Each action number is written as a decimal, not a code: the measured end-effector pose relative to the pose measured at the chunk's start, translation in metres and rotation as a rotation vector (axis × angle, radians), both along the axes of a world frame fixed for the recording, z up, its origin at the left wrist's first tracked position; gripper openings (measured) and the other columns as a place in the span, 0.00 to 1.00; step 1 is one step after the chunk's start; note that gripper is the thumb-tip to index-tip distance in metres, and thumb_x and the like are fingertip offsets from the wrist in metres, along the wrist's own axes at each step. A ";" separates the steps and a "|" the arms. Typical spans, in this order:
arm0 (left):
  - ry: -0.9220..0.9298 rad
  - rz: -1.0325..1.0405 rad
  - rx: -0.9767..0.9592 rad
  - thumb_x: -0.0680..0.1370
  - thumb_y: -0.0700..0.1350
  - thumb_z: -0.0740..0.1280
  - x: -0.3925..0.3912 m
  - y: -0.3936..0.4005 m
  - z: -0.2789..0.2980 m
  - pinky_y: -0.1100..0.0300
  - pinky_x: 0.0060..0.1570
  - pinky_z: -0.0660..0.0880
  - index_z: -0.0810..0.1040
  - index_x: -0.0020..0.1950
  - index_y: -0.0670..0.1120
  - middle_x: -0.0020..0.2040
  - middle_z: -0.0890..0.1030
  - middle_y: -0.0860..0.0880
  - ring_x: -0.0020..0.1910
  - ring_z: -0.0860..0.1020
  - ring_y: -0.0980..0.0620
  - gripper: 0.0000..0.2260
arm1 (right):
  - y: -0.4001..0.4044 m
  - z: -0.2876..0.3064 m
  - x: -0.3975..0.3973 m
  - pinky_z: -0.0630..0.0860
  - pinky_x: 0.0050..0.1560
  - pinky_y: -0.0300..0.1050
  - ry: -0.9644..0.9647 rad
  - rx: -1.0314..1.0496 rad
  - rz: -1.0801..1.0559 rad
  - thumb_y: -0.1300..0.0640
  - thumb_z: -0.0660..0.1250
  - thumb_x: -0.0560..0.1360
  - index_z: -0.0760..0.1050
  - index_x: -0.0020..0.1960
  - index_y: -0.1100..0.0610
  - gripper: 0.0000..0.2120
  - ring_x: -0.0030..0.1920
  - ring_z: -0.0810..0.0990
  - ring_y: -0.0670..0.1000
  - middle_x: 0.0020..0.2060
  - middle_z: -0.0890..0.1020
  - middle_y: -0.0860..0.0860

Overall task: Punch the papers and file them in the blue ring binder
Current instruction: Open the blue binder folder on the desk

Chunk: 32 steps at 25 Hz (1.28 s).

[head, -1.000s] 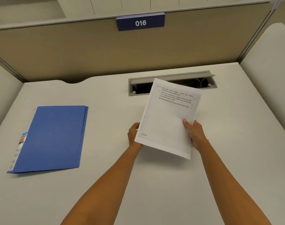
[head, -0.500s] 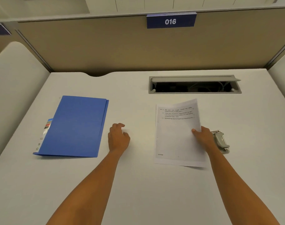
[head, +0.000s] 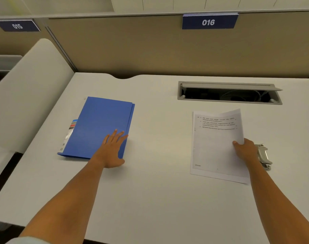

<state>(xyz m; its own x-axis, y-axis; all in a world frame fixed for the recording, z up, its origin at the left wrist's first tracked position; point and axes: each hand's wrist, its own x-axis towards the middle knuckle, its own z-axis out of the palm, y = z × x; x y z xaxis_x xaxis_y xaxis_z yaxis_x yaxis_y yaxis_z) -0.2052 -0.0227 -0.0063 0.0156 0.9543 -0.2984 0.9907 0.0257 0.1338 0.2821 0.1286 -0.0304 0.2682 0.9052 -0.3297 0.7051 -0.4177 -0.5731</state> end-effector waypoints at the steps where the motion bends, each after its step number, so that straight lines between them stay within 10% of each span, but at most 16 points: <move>1: 0.077 -0.034 -0.064 0.69 0.54 0.69 -0.008 -0.003 0.004 0.45 0.75 0.39 0.46 0.80 0.49 0.80 0.44 0.51 0.79 0.40 0.45 0.45 | 0.000 0.000 0.000 0.71 0.56 0.54 -0.009 0.007 -0.001 0.57 0.61 0.79 0.72 0.64 0.68 0.19 0.58 0.76 0.67 0.58 0.78 0.67; 14: 0.616 -0.044 -0.104 0.79 0.42 0.64 -0.045 -0.030 0.001 0.38 0.70 0.32 0.35 0.78 0.42 0.78 0.40 0.36 0.77 0.39 0.34 0.40 | -0.026 -0.010 -0.038 0.67 0.65 0.58 0.052 0.477 -0.093 0.60 0.72 0.71 0.61 0.70 0.61 0.32 0.65 0.67 0.62 0.64 0.68 0.62; 21: 0.142 0.198 -0.009 0.82 0.35 0.54 -0.042 -0.044 -0.008 0.55 0.73 0.38 0.38 0.78 0.40 0.80 0.42 0.43 0.79 0.42 0.43 0.30 | -0.042 -0.010 -0.070 0.67 0.67 0.58 0.138 0.555 0.025 0.60 0.70 0.72 0.62 0.69 0.55 0.28 0.66 0.67 0.57 0.64 0.69 0.56; 32: -0.478 0.700 0.883 0.83 0.41 0.56 -0.011 -0.028 0.031 0.58 0.53 0.75 0.74 0.62 0.37 0.57 0.78 0.44 0.57 0.76 0.48 0.13 | -0.067 -0.009 -0.130 0.68 0.68 0.56 0.220 0.583 0.228 0.63 0.68 0.73 0.66 0.66 0.54 0.23 0.65 0.69 0.53 0.62 0.72 0.53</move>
<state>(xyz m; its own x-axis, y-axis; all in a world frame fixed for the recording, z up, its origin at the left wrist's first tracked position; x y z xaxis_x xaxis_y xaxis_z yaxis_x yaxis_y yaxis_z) -0.2158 -0.0503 0.0250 -0.6518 0.6722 0.3512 0.6460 0.2494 0.7215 0.1524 0.0617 -0.0395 0.0312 0.9781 0.2060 0.5795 0.1502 -0.8010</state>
